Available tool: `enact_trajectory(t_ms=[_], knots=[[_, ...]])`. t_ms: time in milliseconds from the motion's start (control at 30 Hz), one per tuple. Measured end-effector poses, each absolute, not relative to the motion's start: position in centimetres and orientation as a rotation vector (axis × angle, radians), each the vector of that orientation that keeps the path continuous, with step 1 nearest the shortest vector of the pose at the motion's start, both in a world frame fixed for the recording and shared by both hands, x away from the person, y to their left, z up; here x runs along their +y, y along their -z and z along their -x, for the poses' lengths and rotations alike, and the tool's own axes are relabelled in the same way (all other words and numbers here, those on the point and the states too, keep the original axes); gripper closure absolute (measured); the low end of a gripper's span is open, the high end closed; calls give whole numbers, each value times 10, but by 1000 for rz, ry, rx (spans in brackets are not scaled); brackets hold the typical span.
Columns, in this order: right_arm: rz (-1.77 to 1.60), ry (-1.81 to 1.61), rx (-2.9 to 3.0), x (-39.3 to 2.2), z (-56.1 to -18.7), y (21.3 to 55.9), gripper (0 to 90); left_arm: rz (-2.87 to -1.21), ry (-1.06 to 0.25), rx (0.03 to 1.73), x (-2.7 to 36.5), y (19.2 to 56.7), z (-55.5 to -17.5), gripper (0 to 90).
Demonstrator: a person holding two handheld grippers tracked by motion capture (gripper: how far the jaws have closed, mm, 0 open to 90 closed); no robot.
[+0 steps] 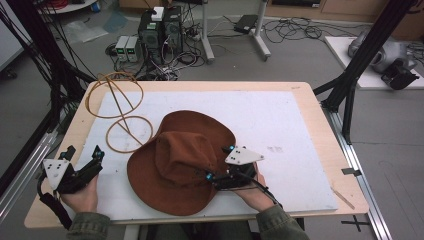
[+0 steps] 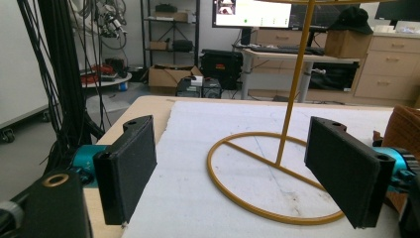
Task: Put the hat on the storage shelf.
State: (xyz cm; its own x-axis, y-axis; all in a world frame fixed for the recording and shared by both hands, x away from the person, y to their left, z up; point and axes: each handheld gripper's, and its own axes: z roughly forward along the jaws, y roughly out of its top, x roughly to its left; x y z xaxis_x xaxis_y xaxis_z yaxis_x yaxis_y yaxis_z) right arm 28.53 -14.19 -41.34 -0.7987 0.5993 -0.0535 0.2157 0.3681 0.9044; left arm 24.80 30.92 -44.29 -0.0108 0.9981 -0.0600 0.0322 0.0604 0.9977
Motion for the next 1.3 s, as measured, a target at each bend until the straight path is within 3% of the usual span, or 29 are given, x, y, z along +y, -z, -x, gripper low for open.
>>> enact_trajectory(t_ms=[700, 967, 1133, 1300], knots=[[-725, -1379, 2358, -106, -302, 422, 99, -1160, -1153, 1277, 313, 443, -246, 207], [-635, -1386, 2415, -104, -299, 420, 425, -1161, -1151, 1279, 313, 443, -246, 208], [-646, -1390, 2429, -105, -300, 420, 528, -1156, -1149, 1277, 313, 443, -247, 209], [-625, -1367, 2425, -104, -298, 419, 733, -1158, -1147, 1280, 313, 443, -246, 209]])
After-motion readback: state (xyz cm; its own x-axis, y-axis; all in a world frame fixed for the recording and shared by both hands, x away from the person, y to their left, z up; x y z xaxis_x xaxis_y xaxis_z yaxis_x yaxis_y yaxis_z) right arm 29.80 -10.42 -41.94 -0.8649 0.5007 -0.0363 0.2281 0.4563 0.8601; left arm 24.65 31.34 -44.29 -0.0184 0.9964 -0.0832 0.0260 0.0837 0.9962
